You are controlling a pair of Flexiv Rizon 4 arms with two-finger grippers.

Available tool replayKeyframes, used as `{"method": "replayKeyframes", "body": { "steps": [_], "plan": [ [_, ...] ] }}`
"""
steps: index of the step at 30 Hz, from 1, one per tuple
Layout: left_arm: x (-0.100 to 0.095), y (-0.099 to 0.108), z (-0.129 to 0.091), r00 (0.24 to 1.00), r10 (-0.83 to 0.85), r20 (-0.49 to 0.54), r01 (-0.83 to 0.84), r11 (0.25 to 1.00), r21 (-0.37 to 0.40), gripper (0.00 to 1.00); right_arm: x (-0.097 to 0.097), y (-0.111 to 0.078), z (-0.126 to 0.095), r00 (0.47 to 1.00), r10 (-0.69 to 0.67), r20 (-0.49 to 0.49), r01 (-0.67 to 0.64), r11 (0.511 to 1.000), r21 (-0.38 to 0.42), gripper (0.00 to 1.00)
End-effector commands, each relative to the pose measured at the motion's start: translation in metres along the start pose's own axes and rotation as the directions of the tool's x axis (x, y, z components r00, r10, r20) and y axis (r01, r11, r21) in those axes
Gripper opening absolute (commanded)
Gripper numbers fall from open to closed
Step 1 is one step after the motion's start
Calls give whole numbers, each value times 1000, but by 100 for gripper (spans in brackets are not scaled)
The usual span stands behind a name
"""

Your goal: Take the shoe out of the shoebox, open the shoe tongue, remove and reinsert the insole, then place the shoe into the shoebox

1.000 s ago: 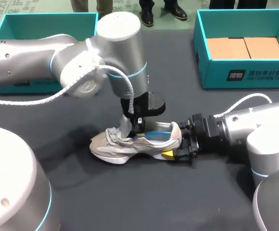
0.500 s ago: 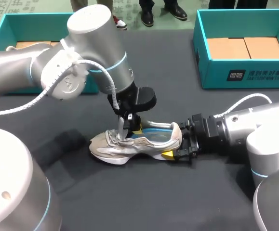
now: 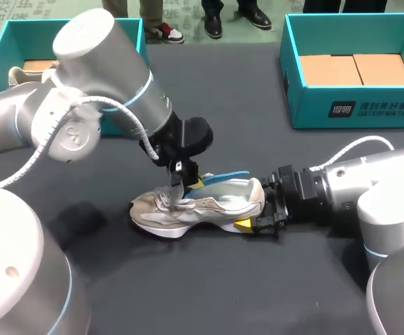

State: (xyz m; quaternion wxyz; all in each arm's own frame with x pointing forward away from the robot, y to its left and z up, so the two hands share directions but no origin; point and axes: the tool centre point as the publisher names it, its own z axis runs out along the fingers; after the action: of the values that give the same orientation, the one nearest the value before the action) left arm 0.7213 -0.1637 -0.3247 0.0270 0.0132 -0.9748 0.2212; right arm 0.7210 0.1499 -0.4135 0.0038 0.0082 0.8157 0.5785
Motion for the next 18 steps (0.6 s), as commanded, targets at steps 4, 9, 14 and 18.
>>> {"method": "replayKeyframes", "body": {
  "steps": [4,9,14,18],
  "plan": [
    [4,-30,11,997,-4,77,9,998,-62,0,2,-1,2,1000,1,1,-1,1000,3,0],
    [0,-40,18,993,-23,112,33,995,-93,0,2,-1,2,1000,1,1,-1,1000,3,0],
    [-5,-43,19,991,-47,123,59,994,-93,0,2,-1,2,1000,1,1,-1,1000,3,0],
    [-9,-49,19,988,-63,142,77,993,-92,0,2,-1,2,1000,1,1,-1,1000,3,0]
  ]
}}
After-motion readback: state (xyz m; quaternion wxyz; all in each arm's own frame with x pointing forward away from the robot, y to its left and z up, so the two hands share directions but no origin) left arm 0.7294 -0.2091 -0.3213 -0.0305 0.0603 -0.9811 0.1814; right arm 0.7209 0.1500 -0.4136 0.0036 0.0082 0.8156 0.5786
